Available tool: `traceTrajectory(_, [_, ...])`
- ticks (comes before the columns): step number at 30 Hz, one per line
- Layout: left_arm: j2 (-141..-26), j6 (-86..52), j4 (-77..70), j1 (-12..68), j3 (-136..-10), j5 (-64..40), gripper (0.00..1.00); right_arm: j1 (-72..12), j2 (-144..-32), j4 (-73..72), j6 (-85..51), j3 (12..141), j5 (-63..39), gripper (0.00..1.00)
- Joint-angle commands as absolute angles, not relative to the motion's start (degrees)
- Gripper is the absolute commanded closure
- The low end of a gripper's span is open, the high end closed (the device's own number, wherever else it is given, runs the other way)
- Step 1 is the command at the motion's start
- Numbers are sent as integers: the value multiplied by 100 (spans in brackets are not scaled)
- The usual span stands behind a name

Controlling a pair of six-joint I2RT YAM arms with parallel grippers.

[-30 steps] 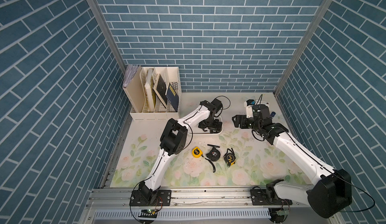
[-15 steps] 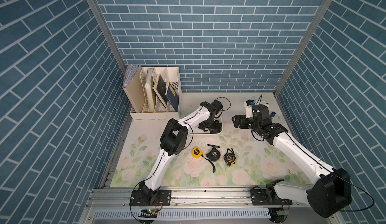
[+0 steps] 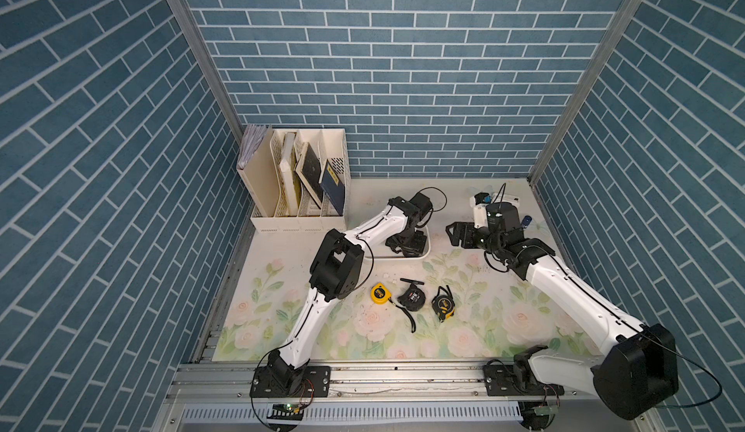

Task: Take the tape measure out of the storage box
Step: Pick up the tape measure from the storage box.

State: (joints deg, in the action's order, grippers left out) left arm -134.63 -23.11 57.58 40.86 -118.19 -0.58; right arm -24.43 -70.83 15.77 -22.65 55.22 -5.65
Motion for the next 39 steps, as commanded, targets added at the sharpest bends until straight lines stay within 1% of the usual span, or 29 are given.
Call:
traceTrajectory(1, [-13549, -2397, 5917, 4017, -11610, 669, 19, -2421, -7074, 1439, -2408, 5445, -659, 11])
traceTrajectory(6, [-13626, -2362, 5906, 4018, -11609, 489, 18, -2419, -7084, 1431, -2400, 5467, -666, 11])
traceTrajectory(11, [-13607, -2293, 5741, 4022, -11598, 249, 11, -2425, -7084, 1419, -2408, 5467, -691, 11])
traceTrajectory(16, [-13482, -2232, 5611, 4025, -11652, 3, 9, -2425, -7123, 1411, -2408, 5454, -707, 11])
traceTrajectory(27, [-13396, -2253, 5597, 4023, -11892, -71, 8, -2426, -7207, 1347, -2426, 5432, -781, 11])
traceTrajectory(39, [-13911, -2354, 5525, 4017, -12250, -62, 8, -2421, -7216, 1253, -2443, 5405, -844, 11])
